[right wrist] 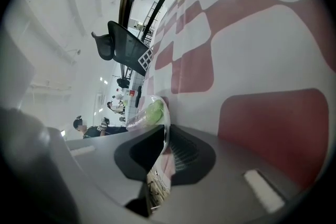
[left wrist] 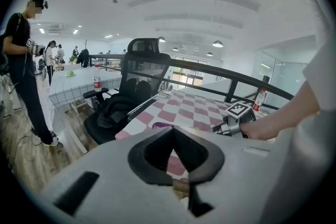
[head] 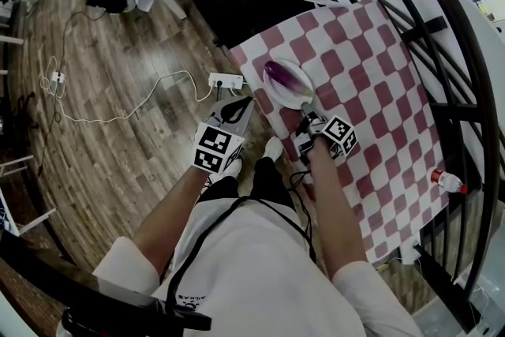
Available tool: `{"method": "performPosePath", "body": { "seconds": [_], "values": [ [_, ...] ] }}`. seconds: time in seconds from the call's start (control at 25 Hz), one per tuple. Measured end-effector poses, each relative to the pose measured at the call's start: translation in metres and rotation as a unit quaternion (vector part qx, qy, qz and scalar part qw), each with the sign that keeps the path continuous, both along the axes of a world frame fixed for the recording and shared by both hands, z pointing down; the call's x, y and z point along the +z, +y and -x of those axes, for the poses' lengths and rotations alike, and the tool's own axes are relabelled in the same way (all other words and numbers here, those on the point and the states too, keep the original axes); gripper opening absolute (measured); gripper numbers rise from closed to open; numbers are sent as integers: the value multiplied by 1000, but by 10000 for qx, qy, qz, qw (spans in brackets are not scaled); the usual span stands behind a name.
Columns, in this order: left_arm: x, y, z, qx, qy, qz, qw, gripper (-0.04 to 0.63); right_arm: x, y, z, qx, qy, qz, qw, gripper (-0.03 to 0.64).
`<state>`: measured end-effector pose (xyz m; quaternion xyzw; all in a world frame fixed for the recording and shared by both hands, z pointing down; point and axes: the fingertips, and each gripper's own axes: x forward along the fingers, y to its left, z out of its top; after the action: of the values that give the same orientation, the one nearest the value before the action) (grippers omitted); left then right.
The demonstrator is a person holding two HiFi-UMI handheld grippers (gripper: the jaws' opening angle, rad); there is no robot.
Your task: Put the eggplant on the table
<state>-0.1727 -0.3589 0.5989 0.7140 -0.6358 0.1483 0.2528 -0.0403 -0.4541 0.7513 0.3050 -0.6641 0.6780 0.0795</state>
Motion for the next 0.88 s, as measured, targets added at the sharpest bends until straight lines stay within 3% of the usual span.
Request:
{"method": "performPosePath", "body": {
  "seconds": [0.36, 0.88],
  "values": [
    [-9, 0, -3, 94, -52, -81, 9999, 5, -4, 4, -3, 43, 23, -19, 10000, 121],
    [-27, 10, -11, 247, -109, -270, 9993, 6, -33, 15, -22, 282, -121, -321, 9990, 125]
  ]
}}
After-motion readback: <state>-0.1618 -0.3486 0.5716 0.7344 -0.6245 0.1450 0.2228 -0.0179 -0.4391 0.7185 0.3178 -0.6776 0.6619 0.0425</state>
